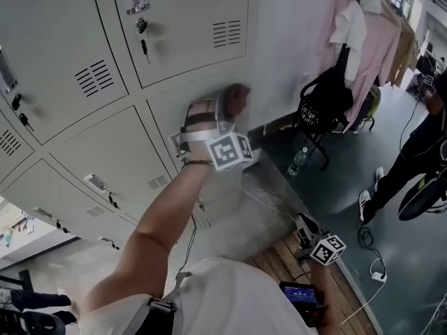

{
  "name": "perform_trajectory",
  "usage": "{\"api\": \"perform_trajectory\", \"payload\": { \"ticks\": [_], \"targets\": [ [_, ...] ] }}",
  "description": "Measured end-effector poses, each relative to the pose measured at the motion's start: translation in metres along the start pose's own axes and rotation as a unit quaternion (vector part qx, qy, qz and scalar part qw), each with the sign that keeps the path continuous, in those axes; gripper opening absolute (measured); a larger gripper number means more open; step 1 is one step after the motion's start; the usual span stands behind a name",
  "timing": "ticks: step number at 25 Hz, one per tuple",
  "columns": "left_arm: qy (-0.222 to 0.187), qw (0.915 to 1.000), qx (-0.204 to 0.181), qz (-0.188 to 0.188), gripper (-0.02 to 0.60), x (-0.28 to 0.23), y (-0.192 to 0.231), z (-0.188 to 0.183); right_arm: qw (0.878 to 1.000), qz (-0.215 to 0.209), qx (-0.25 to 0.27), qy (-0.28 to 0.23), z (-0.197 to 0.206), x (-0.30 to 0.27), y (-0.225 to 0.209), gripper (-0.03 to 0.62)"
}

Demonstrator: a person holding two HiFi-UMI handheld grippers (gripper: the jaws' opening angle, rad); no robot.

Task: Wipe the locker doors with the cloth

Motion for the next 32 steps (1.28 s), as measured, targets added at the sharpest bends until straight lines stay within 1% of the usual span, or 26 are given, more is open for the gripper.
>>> {"api": "perform_trajectory", "payload": {
  "ticks": [7,11,13,15,17,19,21,25,30,32],
  "targets": [
    [0.042,0.9987,-0.005,-0.028,0.067,0.059,0.020,0.057,0.998,-0.057,0.014,0.037,0.005,-0.037,0.015,0.018],
    [0.067,0.9963,0.000,-0.054,0.067,0.092,0.029,0.094,0.994,-0.096,0.015,0.058,0.011,-0.066,0.028,0.018],
    [0.070,0.9945,0.007,-0.078,0.067,0.106,0.037,0.109,0.990,-0.118,0.021,0.068,0.014,-0.078,0.038,0.018],
    [0.070,0.9907,0.021,-0.114,0.067,0.121,0.050,0.120,0.988,-0.135,0.028,0.077,0.017,-0.087,0.045,0.018],
    [0.070,0.9850,0.042,-0.152,0.067,0.131,0.066,0.126,0.986,-0.143,0.029,0.082,0.019,-0.091,0.049,0.018],
    [0.067,0.9820,0.051,-0.169,0.067,0.131,0.077,0.124,0.986,-0.144,0.026,0.084,0.020,-0.091,0.048,0.018],
    [0.057,0.9842,0.034,-0.164,0.067,0.122,0.076,0.112,0.986,-0.140,0.021,0.083,0.021,-0.089,0.045,0.018],
    [0.039,0.9921,-0.010,-0.119,0.067,0.081,0.055,0.075,0.990,-0.120,0.012,0.070,0.018,-0.074,0.035,0.018],
    [0.023,0.9963,-0.035,-0.075,0.067,0.032,0.029,0.029,0.997,-0.072,-0.003,0.038,0.006,-0.040,0.012,0.018],
    [0.011,0.9968,-0.055,-0.057,0.067,0.015,0.017,0.012,0.998,-0.050,-0.009,0.028,0.007,-0.025,0.004,0.018]
  ]
}}
Point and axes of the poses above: the fingertips, and each gripper's own axes: x backward along the fingers, y to its left, z out of its underside, the point moved 6 cm from there along x, backward along the fingers, and after that the axes turned 8 degrees about z, right-handed, at the moved point
